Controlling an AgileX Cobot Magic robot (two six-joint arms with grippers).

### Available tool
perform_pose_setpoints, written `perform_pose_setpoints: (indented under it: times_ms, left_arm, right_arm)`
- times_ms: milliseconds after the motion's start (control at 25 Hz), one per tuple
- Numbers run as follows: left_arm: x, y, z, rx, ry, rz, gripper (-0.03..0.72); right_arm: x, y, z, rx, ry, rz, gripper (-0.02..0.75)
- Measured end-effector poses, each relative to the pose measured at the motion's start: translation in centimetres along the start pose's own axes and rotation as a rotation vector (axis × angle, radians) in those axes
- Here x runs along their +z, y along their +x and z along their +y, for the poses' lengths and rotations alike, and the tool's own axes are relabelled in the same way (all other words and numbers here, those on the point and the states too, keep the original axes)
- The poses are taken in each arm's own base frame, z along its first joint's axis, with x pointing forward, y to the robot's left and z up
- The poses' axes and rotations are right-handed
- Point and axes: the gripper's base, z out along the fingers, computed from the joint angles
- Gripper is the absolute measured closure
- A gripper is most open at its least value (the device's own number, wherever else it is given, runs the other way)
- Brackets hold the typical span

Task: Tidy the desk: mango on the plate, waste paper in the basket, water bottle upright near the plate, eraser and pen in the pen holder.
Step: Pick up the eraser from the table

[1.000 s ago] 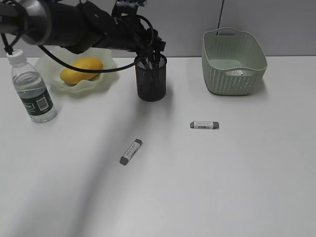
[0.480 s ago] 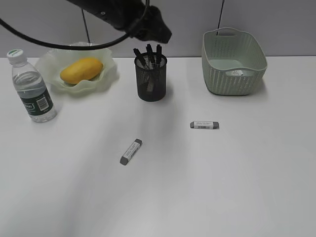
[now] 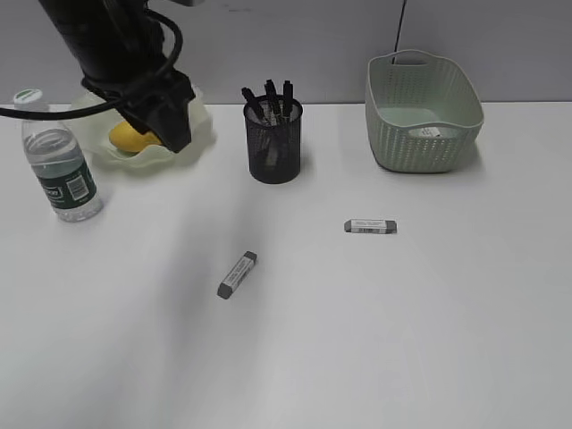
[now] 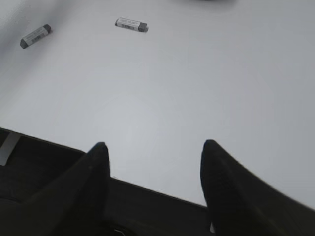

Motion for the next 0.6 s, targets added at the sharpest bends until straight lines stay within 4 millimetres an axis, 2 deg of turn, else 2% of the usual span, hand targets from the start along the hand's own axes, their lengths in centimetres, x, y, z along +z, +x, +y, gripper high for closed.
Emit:
perform_pose_setpoints:
  times_ms: [120,280,480,600]
  left_arm:
    - [-0.8,0.9,-0.2,-0.005,0.000,-0.003,0.265]
    - [-1.3,4.4,-0.2,-0.035,0.005,0.028,0.265]
    - [-2.0,11.1,1.9,-0.201,-0.001,-0.012,0.265]
    - [-4.2,14.6,2.6,-0.319,-0.020,-0.133,0.265]
  right_arm:
    - [0.6,-0.4,0.1,0.004,0.006,0.042,0.267]
    - [1.4,-0.7,0.2,-0.001,0.014,0.093,0.267]
    - [1.9,-1.0,0.2,-0.003,0.019,0.124,0.267]
    - [2.6,-1.3,0.3,-0.008,0.023,0.166,0.267]
